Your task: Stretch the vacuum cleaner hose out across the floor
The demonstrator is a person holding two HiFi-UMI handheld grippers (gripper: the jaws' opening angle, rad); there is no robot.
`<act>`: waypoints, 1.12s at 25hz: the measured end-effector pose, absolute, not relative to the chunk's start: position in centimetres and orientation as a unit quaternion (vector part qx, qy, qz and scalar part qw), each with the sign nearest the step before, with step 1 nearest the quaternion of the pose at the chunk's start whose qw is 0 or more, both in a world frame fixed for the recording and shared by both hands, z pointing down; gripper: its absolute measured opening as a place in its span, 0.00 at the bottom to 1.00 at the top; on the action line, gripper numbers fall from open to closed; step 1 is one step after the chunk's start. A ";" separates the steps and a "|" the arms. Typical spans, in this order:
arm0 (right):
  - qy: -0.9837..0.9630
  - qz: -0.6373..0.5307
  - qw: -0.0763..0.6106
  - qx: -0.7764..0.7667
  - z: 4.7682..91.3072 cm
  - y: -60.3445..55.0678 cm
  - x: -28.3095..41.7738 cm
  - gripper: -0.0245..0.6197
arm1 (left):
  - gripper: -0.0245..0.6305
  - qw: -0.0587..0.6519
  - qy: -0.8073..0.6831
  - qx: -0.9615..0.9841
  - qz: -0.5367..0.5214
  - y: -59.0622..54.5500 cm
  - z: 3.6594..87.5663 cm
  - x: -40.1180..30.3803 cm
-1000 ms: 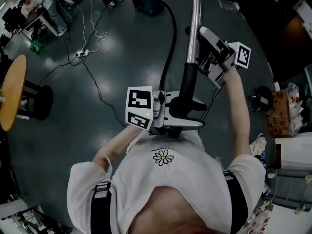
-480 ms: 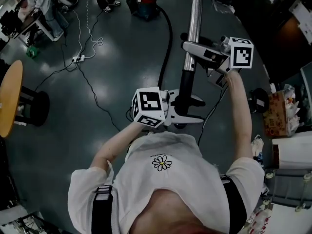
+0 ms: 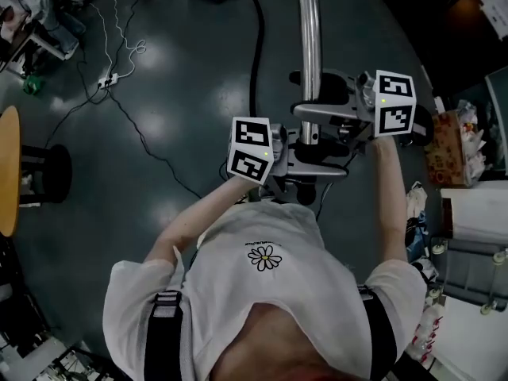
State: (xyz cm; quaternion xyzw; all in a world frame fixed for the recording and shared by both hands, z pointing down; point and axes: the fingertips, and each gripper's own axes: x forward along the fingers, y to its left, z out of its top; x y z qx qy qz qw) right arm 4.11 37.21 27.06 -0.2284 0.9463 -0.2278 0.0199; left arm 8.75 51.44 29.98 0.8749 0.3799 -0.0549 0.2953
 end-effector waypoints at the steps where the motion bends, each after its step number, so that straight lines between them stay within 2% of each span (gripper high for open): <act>1: 0.944 -0.229 0.023 -0.236 27.1 37.4 4.7 0.52 | 0.33 0.306 0.385 0.869 -0.060 51.5 29.8 9.2; 9: 0.936 -0.215 0.021 -0.280 27.1 40.8 8.8 0.52 | 0.33 0.317 0.420 0.848 -0.060 54.4 29.4 12.1; 15: 0.925 -0.225 0.014 -0.307 27.4 43.4 9.3 0.52 | 0.29 0.365 0.458 0.807 -0.069 57.0 28.7 12.0; 20: 0.917 -0.211 -0.025 -0.337 27.9 44.0 8.9 0.52 | 0.29 0.330 0.473 0.816 -0.040 57.8 29.8 11.5; 28: 0.920 -0.188 -0.067 -0.338 28.4 44.1 9.2 0.52 | 0.29 0.370 0.477 0.796 -0.042 57.5 29.9 12.4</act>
